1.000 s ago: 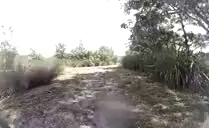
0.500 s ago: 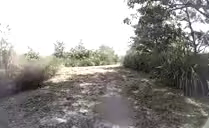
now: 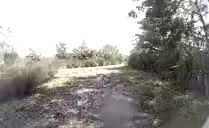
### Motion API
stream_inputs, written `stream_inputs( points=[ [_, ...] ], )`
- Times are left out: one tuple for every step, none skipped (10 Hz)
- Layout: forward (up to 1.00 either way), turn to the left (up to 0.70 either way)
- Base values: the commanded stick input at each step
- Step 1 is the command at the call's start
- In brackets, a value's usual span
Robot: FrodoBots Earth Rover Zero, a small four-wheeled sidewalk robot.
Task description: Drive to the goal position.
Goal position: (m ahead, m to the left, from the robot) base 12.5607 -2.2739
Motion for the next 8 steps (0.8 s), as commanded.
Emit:
stream_inputs(
  points=[
    [0.85,0.00],
    [0.85,0.00],
    [0.85,0.00],
    [0.85,0.00],
    [0.85,0.00],
    [0.85,0.00],
    [0.85,0.00],
    [0.85,0.00]
  ],
)
